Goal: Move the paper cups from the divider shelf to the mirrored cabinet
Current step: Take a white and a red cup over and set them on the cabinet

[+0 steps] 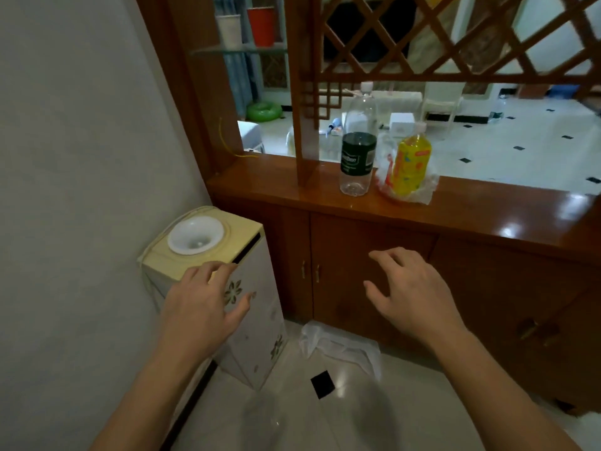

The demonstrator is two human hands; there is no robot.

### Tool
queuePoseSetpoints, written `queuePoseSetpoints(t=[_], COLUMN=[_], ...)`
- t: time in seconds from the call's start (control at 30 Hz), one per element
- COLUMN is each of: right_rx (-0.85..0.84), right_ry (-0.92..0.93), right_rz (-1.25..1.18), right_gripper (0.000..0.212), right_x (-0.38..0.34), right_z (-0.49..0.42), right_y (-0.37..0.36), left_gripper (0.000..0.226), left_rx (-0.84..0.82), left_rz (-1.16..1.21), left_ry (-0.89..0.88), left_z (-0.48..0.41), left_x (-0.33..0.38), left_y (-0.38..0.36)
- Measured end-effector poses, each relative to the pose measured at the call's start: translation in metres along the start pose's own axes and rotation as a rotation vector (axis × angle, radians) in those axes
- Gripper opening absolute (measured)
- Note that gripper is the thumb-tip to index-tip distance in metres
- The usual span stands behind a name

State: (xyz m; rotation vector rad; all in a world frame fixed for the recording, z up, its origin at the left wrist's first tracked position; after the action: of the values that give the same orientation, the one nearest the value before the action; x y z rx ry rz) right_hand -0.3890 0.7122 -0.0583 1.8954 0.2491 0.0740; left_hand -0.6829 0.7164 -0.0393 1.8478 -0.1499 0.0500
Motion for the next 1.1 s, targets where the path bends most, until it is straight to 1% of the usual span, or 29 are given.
queuePoseSetpoints(t=[0.23, 0.47, 0.63, 0.77, 0.9, 0.97, 1.1], right_rx=[-0.006, 0.025, 0.176, 0.244, 0.352, 0.427, 0.544], right_ry=[0.081, 0.094, 0.073, 0.092, 0.149, 0.186, 0.247], right_rz=[0.000, 0.050, 0.063, 0.100, 0.058, 0.014, -0.081], right_gripper=[0.055, 0.056, 0.055, 0.055, 0.059, 0.058, 0.055], right_x=[0.003, -0.005, -0.019, -0.030, -0.041, -0.049, -0.069], right_z=[-0.111, -0.244, -0.339, -0.398, -0.444, -0.461, -0.493], right_y=[-0.034, -0.049, -0.024, 0.003, 0.041, 0.063, 0.087], left_gripper=[0.056, 0.060, 0.058, 0.060, 0.057, 0.053, 0.054], left_rx=[0.027, 0.064, 0.169, 0.266, 0.382, 0.432, 0.512], left_rz=[0.006, 0.065, 0.087, 0.129, 0.206, 0.261, 0.398], left_ry=[0.060, 0.084, 0.049, 0.031, 0.031, 0.021, 0.006], left_z=[-0.086, -0.214, -0.314, -0.371, -0.416, -0.437, -0.482], left_x=[-0.027, -0.065, -0.089, -0.099, -0.106, -0.105, -0.103], left_y=[-0.032, -0.049, -0.020, 0.013, 0.049, 0.065, 0.095])
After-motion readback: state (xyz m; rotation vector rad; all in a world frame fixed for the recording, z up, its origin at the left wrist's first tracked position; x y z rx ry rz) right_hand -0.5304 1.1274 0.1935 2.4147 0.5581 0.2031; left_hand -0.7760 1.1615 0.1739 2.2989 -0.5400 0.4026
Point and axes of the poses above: each hand's wrist, its own z-axis away from the middle knuckle, its own y-axis out of the back of the hand, x = y × z, the point moved 8 cm from there along -z, towards the middle knuckle, and after that the axes turned 8 degrees about y, right-handed, at the moved point
